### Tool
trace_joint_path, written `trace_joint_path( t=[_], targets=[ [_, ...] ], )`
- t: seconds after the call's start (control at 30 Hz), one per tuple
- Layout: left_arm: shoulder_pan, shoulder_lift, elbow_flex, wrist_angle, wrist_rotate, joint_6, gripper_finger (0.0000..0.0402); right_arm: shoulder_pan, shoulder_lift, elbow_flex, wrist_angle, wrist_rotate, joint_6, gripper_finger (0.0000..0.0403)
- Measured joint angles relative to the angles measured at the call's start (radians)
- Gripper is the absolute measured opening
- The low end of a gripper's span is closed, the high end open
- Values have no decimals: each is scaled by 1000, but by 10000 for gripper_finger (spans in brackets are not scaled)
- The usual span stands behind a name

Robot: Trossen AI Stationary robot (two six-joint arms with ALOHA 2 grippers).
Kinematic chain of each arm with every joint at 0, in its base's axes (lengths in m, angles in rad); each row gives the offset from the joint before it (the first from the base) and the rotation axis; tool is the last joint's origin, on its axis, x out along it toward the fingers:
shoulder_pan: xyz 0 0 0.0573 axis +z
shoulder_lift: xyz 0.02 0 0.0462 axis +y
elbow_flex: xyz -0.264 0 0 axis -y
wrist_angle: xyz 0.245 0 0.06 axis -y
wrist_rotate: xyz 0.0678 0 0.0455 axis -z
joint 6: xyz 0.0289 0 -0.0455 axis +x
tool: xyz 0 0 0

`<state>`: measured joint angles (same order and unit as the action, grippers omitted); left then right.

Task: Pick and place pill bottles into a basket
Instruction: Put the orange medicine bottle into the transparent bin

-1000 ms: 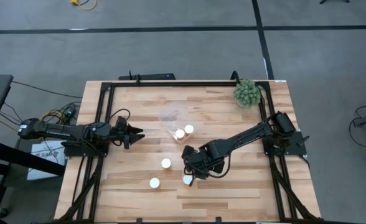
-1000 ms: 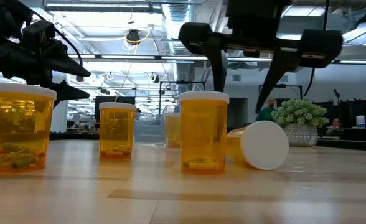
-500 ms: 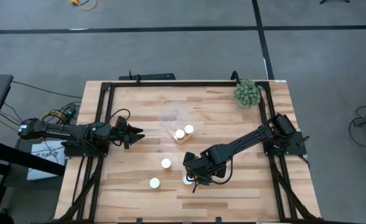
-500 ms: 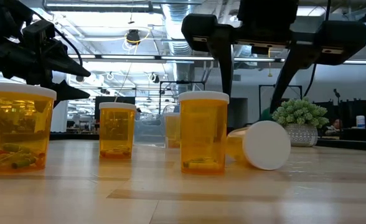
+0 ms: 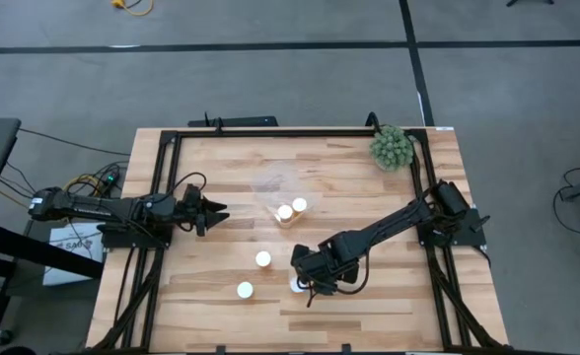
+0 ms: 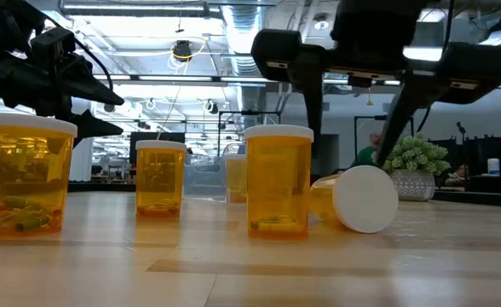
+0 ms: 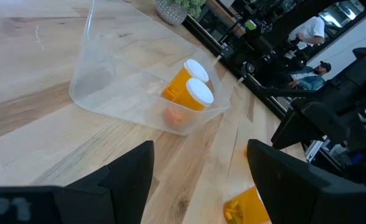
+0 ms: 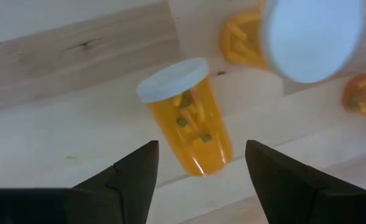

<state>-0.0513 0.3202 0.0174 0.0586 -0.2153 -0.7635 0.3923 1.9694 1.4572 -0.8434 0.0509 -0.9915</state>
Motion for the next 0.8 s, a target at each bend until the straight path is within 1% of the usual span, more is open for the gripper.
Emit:
trace_joint_path(
  t=[0.3, 0.43, 0.53, 0.73, 0.8],
  targets=[
    [0, 0, 0, 0, 0, 0, 247, 0, 1, -24, 22, 0, -55, 235],
    [0, 0, 0, 0, 0, 0, 247, -2, 41, -25, 38, 0, -69, 235],
    [0, 0, 0, 2, 2, 0, 247, -2, 50, -23, 89, 2, -110, 235],
    [0, 0, 0, 5, 50, -1, 247, -10, 50, -23, 103, -3, -116, 235],
    [0, 0, 0, 4, 54, -1, 247, -17, 59, -22, 107, -24, -111, 235]
  ],
)
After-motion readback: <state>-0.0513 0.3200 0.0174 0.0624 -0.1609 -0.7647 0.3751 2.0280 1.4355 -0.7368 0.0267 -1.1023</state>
